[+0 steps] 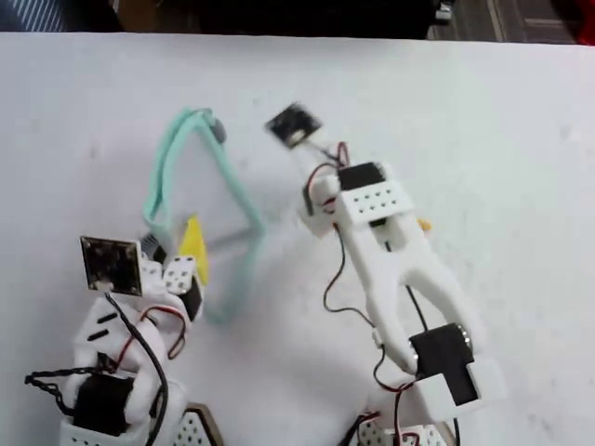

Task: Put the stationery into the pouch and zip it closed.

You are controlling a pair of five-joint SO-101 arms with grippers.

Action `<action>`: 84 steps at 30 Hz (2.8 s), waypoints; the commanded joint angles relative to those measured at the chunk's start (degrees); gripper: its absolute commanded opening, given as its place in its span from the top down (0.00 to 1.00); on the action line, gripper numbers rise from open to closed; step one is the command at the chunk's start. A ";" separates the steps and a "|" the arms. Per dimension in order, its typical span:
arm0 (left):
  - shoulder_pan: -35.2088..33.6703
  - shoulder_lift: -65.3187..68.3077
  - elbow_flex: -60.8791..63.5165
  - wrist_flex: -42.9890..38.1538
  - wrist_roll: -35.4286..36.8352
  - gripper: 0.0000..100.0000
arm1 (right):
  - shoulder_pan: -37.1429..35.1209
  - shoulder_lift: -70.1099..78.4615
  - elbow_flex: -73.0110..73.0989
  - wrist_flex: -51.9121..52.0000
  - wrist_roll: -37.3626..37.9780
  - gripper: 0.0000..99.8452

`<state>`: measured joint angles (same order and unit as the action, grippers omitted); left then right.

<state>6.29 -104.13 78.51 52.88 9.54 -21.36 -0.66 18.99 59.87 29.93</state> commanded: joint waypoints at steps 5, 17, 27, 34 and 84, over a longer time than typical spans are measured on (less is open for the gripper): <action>-0.84 -0.57 -0.26 -1.93 -0.35 0.97 | -0.84 2.33 -0.26 -4.97 4.13 0.80; -0.84 -0.57 -0.26 -2.02 -0.35 0.97 | 6.02 23.43 -14.42 -6.29 10.64 0.80; -0.75 -0.57 -0.26 -2.11 -0.35 0.97 | 6.81 24.84 -21.19 -0.84 10.90 0.80; -0.75 -0.57 -0.26 -2.11 -0.35 0.97 | 10.86 26.95 -22.77 -0.48 16.62 0.80; 20.35 -0.57 2.11 -4.22 -7.21 0.97 | 11.82 32.31 -24.53 1.98 18.73 0.98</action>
<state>25.63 -104.84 80.44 50.15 2.77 -10.55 31.43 -5.10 61.27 48.84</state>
